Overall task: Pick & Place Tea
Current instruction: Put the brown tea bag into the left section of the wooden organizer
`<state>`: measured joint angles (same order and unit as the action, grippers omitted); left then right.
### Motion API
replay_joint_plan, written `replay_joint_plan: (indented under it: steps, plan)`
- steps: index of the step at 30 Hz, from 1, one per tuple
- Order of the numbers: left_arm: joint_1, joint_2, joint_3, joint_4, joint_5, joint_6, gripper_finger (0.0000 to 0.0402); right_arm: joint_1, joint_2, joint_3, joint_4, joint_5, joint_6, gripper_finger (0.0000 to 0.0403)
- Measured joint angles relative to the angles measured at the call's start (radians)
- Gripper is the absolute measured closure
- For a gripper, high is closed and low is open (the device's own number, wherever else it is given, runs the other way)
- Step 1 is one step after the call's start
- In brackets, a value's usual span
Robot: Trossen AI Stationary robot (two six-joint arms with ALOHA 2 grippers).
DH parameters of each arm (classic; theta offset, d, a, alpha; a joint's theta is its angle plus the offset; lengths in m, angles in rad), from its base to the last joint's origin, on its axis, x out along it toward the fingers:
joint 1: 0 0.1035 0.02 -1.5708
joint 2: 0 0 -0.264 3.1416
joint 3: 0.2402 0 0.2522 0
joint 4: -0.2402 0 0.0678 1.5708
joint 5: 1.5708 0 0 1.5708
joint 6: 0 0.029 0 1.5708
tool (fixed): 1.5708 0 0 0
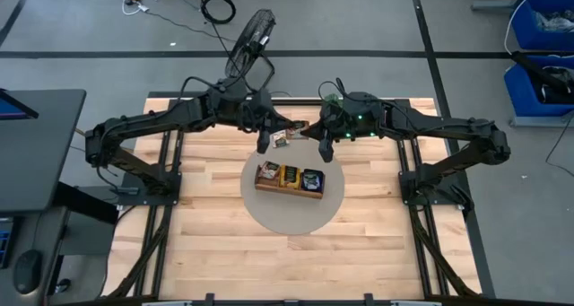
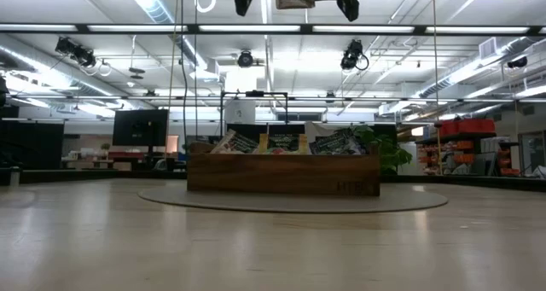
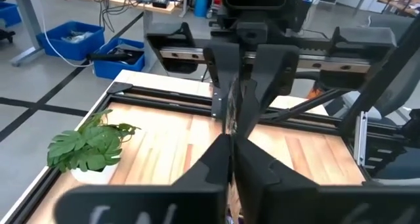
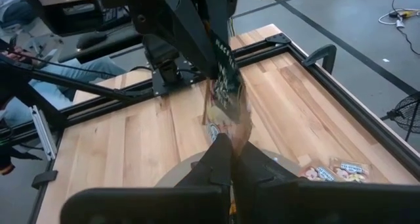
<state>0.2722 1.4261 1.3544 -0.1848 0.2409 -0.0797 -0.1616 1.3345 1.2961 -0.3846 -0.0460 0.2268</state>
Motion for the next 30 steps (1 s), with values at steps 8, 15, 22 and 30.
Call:
replay_joint_plan:
  steps: [8,15,22,30]
  plan:
    - [-0.001,0.000,0.000,-0.002,0.000,0.061,0.0398,0.000,0.000,0.000,0.000,0.001,0.003,0.0403]
    - [-0.002,-0.011,0.001,-0.093,0.005,0.094,0.0398,0.000,-0.014,0.000,-0.051,-0.032,0.023,0.0352]
    - [-0.032,-0.011,-0.008,-0.208,0.000,0.092,0.0399,-0.001,-0.062,0.000,-0.140,0.037,0.057,0.0275]
    - [-0.113,-0.010,-0.177,-0.198,-0.083,0.083,0.0399,0.000,-0.072,0.000,-0.172,0.056,0.082,0.0227]
